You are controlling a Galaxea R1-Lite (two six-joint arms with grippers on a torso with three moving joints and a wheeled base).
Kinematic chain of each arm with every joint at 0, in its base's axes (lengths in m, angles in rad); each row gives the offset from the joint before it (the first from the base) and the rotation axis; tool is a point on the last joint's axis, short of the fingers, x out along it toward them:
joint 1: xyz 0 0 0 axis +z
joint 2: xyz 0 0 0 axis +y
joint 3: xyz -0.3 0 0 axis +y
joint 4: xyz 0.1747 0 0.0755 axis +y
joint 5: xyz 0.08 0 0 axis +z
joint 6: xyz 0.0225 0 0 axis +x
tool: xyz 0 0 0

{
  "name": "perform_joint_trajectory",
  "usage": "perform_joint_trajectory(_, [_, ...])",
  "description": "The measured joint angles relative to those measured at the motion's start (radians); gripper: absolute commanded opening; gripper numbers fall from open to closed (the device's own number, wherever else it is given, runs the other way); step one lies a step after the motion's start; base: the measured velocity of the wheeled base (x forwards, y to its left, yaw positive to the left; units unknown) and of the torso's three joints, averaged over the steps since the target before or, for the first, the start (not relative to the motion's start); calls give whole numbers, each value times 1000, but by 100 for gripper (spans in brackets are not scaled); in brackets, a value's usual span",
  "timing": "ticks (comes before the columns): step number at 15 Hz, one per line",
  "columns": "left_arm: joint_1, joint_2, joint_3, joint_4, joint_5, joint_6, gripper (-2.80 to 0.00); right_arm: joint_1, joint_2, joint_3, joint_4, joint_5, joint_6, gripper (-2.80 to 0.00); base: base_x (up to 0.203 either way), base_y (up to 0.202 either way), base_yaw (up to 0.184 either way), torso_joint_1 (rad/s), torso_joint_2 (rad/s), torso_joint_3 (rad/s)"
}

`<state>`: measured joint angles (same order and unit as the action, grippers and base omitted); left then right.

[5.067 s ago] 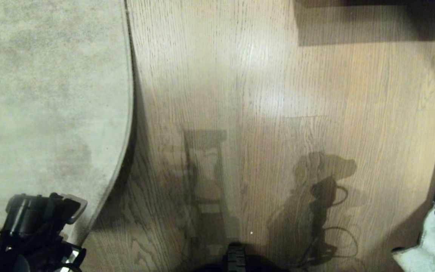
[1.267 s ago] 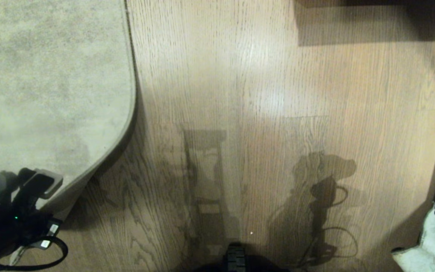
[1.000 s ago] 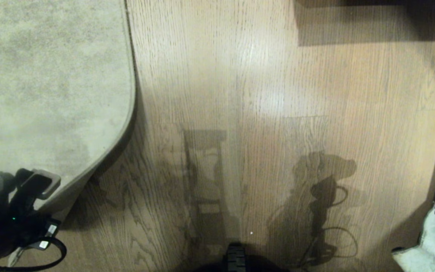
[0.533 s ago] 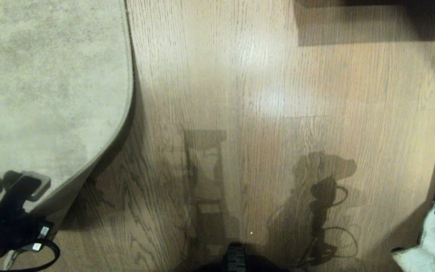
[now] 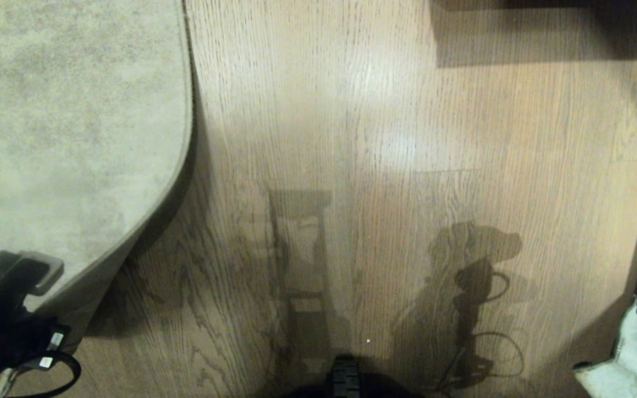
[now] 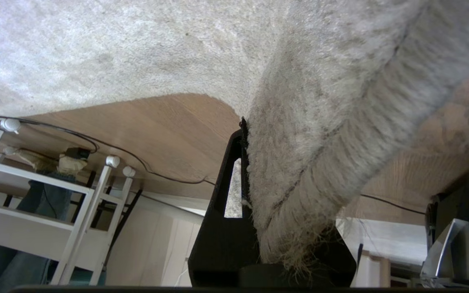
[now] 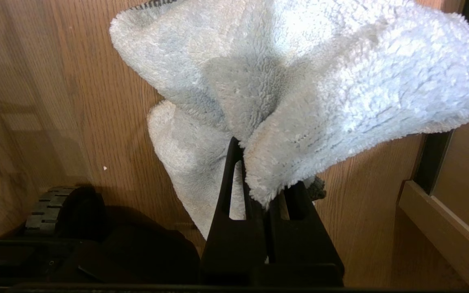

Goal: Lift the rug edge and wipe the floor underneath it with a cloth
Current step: Lift up the carpet

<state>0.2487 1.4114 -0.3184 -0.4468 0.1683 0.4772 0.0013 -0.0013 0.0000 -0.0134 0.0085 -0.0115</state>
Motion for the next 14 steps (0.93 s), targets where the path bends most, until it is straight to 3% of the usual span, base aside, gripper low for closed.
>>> perform_joint_trajectory(5, [28, -15, -11, -3, 0, 3, -280, 0, 0, 0, 0, 0, 0, -280, 0, 0, 0, 0, 0, 0])
perform_joint_trajectory(8, [57, -5, -4, -110, -2, 13, -280, 0, 0, 0, 0, 0, 0, -280, 0, 0, 0, 0, 0, 0])
perform_joint_trajectory(11, [118, 35, 4, -238, -75, 50, -280, 0, 0, 0, 0, 0, 0, -280, 0, 0, 0, 0, 0, 0])
perform_joint_trajectory(14, [163, 54, 11, -260, -125, 75, -280, 0, 0, 0, 0, 0, 0, -280, 0, 0, 0, 0, 0, 0])
